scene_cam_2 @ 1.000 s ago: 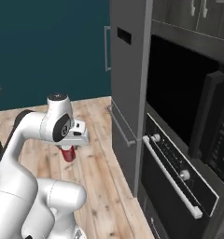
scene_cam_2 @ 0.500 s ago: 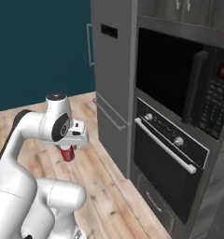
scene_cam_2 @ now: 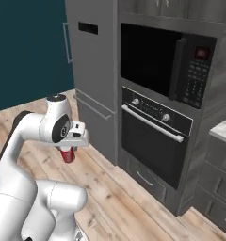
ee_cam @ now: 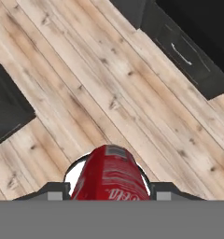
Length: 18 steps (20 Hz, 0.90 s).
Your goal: Four empty soda cans are scattered around the kitchen. Gather all the cans and cluster them next to the stove for recycling.
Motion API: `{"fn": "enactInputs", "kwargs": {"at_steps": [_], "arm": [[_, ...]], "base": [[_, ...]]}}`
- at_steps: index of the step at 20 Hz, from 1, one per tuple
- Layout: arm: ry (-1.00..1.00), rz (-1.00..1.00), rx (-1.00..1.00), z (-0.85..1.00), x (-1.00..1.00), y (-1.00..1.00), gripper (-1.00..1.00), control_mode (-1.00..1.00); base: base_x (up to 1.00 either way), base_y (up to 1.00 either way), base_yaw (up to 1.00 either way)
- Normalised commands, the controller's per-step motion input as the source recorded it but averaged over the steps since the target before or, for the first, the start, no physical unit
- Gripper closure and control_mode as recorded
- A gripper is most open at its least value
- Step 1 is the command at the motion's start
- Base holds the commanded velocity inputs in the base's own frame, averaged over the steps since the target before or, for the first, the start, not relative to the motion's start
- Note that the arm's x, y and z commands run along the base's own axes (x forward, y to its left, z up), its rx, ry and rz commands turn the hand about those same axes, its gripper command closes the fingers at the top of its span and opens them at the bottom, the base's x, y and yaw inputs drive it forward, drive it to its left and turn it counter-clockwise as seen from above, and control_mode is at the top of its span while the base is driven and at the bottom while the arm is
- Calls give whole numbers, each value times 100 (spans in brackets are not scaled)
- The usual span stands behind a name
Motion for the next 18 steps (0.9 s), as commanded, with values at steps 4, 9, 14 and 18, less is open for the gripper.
{"fn": "enactInputs", "kwargs": {"at_steps": [4,9,14,18], "arm": [[0,0,0,0,0,0,100,100],[0,0,0,0,0,0,100,100],[0,0,0,0,0,0,100,100],[0,0,0,0,0,0,100,100]], "base": [[-53,17,-39],[-41,10,-40],[-30,0,-43],[-25,0,-44]]}}
